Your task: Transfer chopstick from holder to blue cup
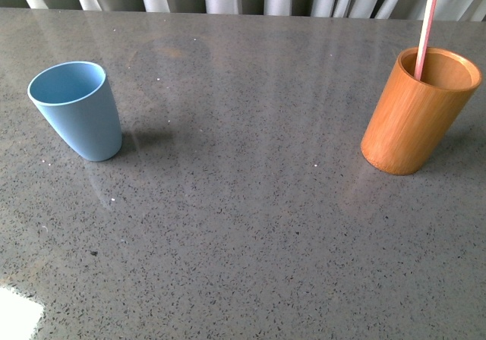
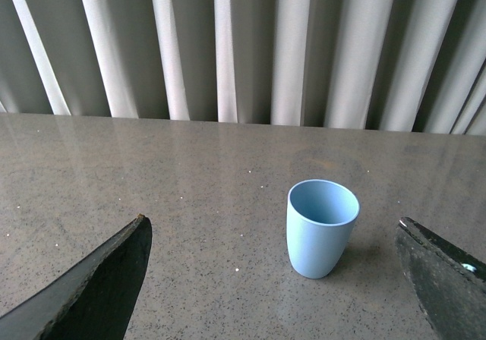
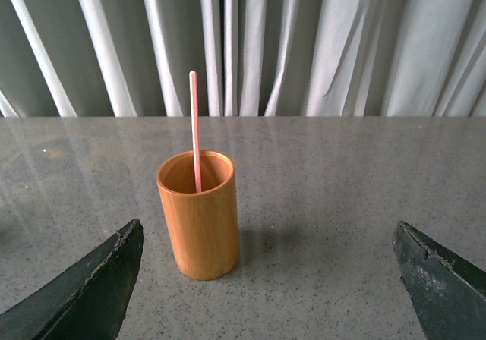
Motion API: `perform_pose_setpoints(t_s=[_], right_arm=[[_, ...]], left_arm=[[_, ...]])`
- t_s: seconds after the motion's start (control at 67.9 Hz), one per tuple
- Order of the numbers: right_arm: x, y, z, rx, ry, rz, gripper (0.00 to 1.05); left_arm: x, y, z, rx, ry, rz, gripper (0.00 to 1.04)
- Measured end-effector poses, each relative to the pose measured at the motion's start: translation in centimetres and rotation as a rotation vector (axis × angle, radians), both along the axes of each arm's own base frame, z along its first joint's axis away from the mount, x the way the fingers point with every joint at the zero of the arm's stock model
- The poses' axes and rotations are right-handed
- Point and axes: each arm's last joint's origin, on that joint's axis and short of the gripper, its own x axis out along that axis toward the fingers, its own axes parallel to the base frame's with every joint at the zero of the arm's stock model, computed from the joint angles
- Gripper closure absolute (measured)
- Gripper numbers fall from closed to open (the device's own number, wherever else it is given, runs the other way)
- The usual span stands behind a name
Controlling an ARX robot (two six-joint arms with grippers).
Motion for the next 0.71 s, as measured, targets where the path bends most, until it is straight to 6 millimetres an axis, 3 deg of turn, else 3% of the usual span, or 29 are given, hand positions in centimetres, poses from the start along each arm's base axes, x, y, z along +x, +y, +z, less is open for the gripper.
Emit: perform_pose_setpoints(t_s=[0.339, 0.427, 0.53, 0.707], right_arm=[[0.0, 0.0, 0.0, 0.0, 0.0, 0.0, 0.09], [0.0, 0.0, 0.0, 0.0, 0.0, 0.0, 0.09], [0.0, 0.0, 0.0, 0.0, 0.0, 0.002, 0.09], [0.0, 0.0, 0.0, 0.0, 0.0, 0.002, 0.09]], left_arm=[[0.0, 0.0, 0.0, -0.005, 0.007, -0.012, 0.09], [0.2, 0.3, 0.0, -0.196, 0.228, -0.158, 0.09], [1.5, 0.9, 0.4, -0.378, 0.336, -0.237, 0.09], [5.7, 1.6, 2.0, -0.399, 0.342, -0.251, 0.09]])
